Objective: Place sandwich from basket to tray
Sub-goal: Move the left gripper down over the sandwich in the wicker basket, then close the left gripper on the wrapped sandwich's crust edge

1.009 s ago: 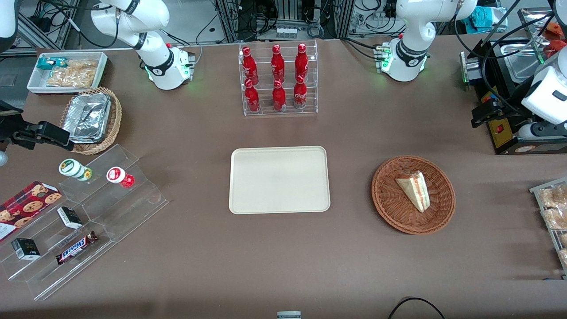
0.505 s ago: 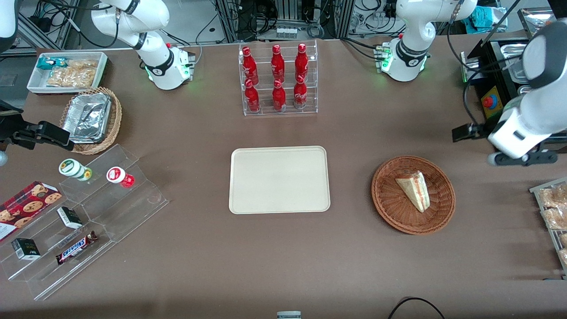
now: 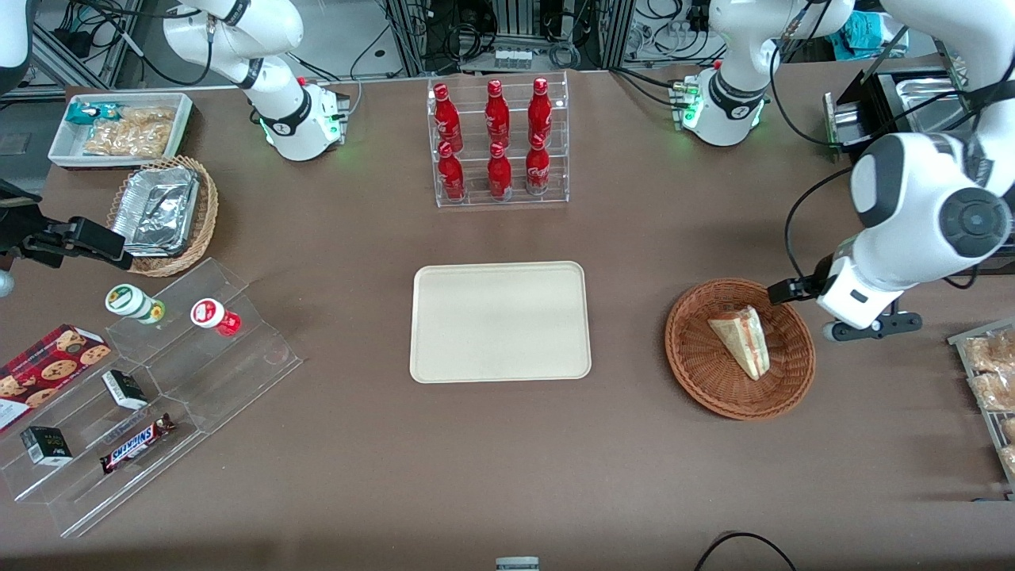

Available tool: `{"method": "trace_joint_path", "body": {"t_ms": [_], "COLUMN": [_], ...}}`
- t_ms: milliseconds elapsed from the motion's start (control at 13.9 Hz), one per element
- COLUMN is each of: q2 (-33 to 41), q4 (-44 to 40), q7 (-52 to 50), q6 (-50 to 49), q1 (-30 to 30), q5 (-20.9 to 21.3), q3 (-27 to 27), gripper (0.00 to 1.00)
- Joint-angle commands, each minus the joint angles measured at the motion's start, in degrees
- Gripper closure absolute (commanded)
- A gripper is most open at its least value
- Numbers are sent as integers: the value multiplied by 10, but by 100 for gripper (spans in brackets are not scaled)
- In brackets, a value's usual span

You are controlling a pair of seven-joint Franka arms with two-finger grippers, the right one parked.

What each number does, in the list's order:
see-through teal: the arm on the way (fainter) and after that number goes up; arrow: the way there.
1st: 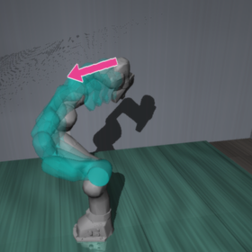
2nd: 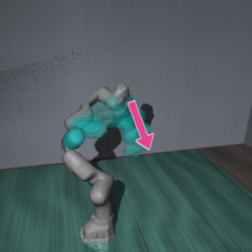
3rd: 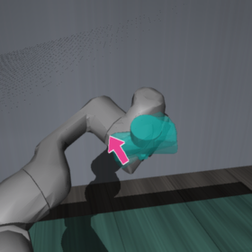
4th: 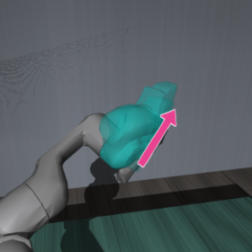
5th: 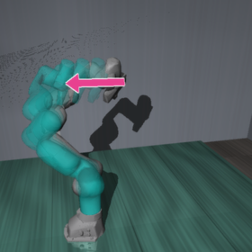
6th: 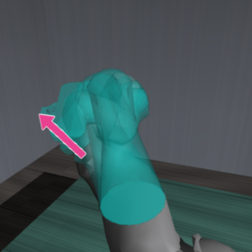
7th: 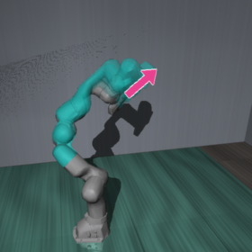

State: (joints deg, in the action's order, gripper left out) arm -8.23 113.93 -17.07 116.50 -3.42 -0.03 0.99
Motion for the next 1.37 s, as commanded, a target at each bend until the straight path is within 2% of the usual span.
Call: {"method": "trace_joint_path", "body": {"t_ms": [0, 288, 793, 865, 937, 1009, 1081, 1153, 1297], "q2": [1, -39, -95, -101, -107, -108, -108, -108, -101], "q4": [51, 72, 71, 70, 68, 67, 67, 68, 63], "q7": [-95, -212, -216, -217, -218, -219, -219, -220, -227], "q6": [81, 168, 208, 213, 214, 214, 214, 211, 207], "q1": [-21, -42, -38, -38, -38, -38, -38, -38, -38], "q5": [2, 2, 1, 0, -2, -5, -6, -6, -6], "q3": [-3, -3, -4, -4, -5, -5, -5, -5, -5], "gripper": [0, 0, 1, 19, 44, 64, 80, 86, 89]}}
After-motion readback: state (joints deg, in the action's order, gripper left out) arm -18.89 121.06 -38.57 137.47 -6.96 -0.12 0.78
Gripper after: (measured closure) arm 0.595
